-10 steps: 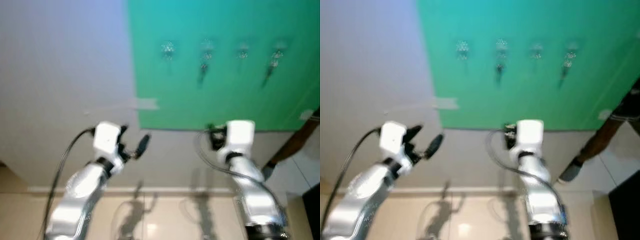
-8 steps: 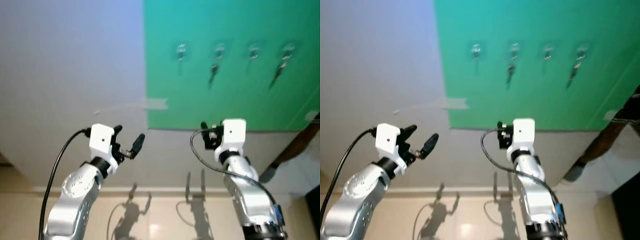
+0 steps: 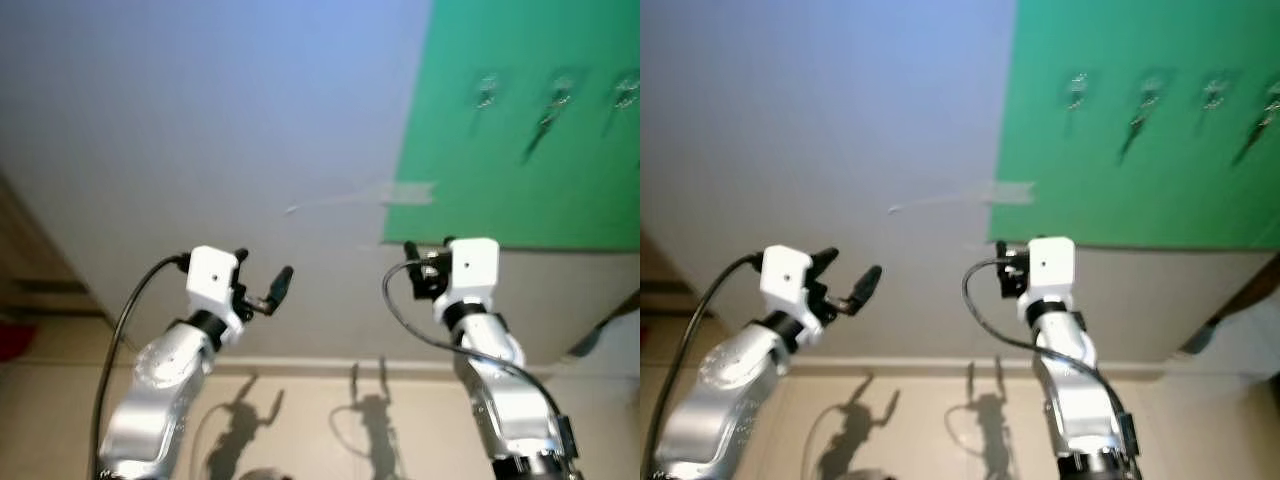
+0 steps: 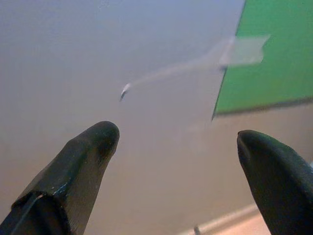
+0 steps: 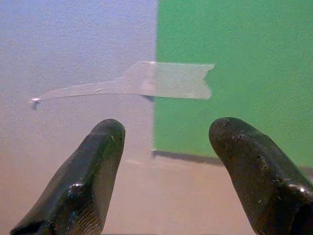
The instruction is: Hang keys on a hook
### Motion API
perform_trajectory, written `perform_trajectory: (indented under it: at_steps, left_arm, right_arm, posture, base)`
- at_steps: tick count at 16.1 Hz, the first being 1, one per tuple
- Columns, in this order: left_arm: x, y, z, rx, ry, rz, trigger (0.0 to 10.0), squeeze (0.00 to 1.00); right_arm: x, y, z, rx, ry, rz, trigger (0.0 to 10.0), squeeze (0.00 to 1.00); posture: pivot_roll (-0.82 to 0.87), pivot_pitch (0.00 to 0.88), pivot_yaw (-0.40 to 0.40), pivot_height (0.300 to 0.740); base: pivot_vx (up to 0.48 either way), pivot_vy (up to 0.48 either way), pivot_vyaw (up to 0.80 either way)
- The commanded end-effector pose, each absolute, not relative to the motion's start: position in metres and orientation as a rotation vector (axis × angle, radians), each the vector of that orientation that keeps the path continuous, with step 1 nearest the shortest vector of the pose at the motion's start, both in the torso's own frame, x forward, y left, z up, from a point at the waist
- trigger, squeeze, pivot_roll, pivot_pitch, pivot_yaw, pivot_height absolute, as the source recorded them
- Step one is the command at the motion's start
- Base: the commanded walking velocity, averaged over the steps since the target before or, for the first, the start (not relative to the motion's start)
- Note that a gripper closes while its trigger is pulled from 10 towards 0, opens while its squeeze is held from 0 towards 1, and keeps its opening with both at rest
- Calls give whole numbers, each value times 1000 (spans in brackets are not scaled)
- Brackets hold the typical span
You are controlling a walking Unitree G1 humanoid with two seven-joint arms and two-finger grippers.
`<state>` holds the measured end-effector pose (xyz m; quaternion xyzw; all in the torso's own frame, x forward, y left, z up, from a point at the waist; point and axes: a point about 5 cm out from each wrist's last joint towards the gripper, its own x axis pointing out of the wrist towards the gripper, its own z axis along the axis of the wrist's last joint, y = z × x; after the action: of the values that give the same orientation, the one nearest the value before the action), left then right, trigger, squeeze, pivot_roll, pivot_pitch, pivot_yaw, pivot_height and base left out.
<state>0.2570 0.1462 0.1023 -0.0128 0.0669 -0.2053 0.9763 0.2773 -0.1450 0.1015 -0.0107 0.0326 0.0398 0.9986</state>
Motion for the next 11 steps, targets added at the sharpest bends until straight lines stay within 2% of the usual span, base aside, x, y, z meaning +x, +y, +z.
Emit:
perform_trajectory:
  at_steps: [1,3,8,11]
  left_arm:
    - [262,152,101,-8,133,-371,10000,0]
    - [264,156,98,15,139,-346,10000,0]
    - [265,154,95,30,134,-354,10000,0]
    - [265,155,91,55,156,-348,10000,0]
  right_arm:
    - [275,-147,101,-31,72,82,10000,0]
    - [275,-147,99,-21,80,86,10000,0]
    - [274,-147,96,-23,98,72,10000,0]
    - [275,-148,93,-105,124,49,10000,0]
  posture:
    - [-1,0,16,695]
    - [-1,0,16,677]
    - [-5,0,25,638]
    - [-5,0,26,621]
  base:
    - [0,0,0]
    - [0,0,0]
    - [0,0,-405]
    - [0,0,-273]
